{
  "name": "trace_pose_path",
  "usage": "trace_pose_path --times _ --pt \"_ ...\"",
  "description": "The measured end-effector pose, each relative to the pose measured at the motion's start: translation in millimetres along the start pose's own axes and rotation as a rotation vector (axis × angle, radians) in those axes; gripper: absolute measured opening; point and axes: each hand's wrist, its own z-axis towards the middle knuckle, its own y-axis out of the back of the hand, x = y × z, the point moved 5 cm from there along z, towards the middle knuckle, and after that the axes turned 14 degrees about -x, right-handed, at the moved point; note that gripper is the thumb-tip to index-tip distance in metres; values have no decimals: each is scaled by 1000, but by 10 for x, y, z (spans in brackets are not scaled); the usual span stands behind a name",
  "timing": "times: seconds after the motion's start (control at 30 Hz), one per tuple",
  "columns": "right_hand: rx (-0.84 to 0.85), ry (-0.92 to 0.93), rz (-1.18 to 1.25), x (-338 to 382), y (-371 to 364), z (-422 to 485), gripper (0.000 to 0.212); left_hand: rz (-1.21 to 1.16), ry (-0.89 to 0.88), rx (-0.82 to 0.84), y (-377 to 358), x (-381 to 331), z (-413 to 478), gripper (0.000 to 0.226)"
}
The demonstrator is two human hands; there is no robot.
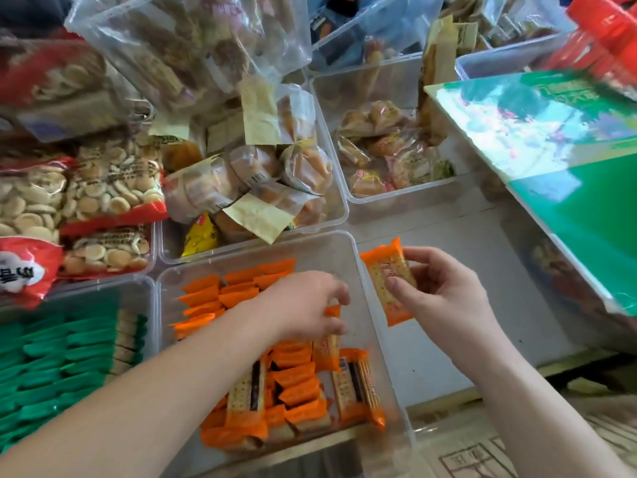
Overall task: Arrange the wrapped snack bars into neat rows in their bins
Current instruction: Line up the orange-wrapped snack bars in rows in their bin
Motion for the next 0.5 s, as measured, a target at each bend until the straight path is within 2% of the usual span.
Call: trace_pose_path --times 0.1,0.23,0.3,0.5 --pt "-3 -67 26 -55 48 2 27 105 -49 211 -208 -37 115 58" --pt "-10 -122 62 -70 74 29 25 251 -123 314 -323 -38 216 61" --pt "6 -133 62 -62 58 2 26 213 -117 290 -296 -72 198 59" --pt "17 -154 53 -23 62 -95 26 -43 -81 64 225 -131 -54 25"
